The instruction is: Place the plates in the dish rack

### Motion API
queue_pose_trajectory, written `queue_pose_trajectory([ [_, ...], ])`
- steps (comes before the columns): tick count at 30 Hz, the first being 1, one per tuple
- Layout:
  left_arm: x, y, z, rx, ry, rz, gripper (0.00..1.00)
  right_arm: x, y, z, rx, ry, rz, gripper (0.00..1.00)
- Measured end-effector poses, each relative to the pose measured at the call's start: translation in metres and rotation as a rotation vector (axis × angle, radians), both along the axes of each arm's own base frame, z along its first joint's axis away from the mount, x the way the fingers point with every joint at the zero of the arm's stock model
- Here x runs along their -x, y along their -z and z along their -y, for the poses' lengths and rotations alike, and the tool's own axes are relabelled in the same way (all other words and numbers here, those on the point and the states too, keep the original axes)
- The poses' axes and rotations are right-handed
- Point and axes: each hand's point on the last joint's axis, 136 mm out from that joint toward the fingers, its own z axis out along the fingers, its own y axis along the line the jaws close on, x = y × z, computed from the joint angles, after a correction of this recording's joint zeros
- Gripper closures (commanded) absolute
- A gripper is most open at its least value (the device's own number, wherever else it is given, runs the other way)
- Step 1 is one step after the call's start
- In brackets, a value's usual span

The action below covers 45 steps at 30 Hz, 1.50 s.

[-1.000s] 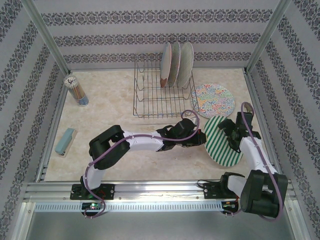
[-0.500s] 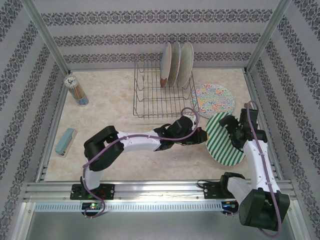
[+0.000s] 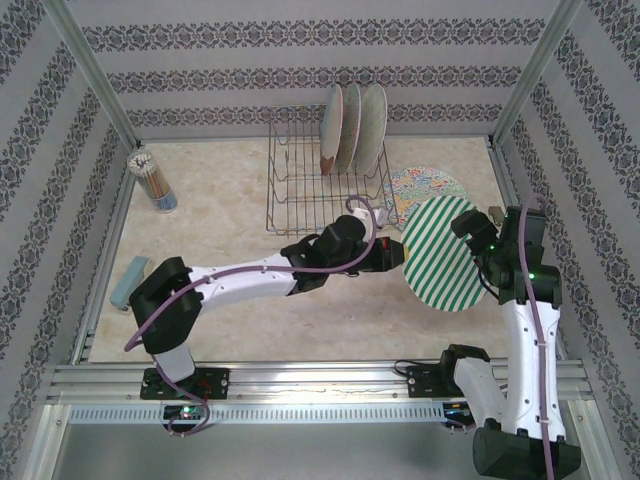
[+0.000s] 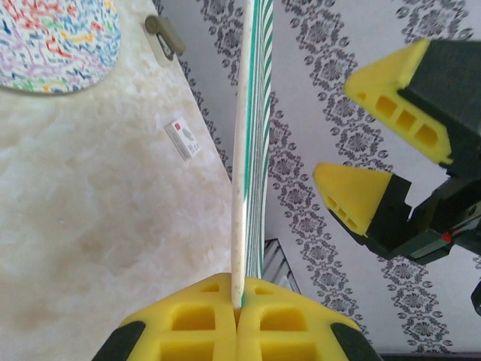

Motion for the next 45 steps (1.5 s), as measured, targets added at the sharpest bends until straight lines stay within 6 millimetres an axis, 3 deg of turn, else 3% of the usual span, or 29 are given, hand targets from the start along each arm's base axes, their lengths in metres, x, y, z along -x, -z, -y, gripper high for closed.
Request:
queue_pose_trajectory([
  [8, -0.004, -0.017, -0.031, -0.023, -0.036, 0.052, 1.00, 0.011, -0.045, -0.009, 0.035, -0.058, 0.119, 0.02],
  [13, -0.013, -0.028, -0.058, -0.050, -0.080, 0.078, 1.00, 0.005, -0.063, -0.025, 0.012, -0.161, 0.186, 0.04],
  [24, -0.032, -0.070, -0.123, -0.062, -0.168, 0.169, 1.00, -0.045, -0.046, -0.066, -0.187, -0.413, 0.144, 0.04],
  [30, -0.059, -0.071, -0.169, -0.082, -0.229, 0.144, 1.00, -0.046, -0.052, -0.078, -0.206, -0.508, 0.180, 0.04],
  [34, -0.065, -0.070, -0.192, -0.114, -0.242, 0.134, 1.00, -0.046, -0.059, -0.088, -0.204, -0.583, 0.212, 0.03],
  [45, -0.064, -0.088, -0.227, -0.105, -0.263, 0.149, 1.00, -0.052, -0.066, -0.116, -0.268, -0.762, 0.266, 0.08],
])
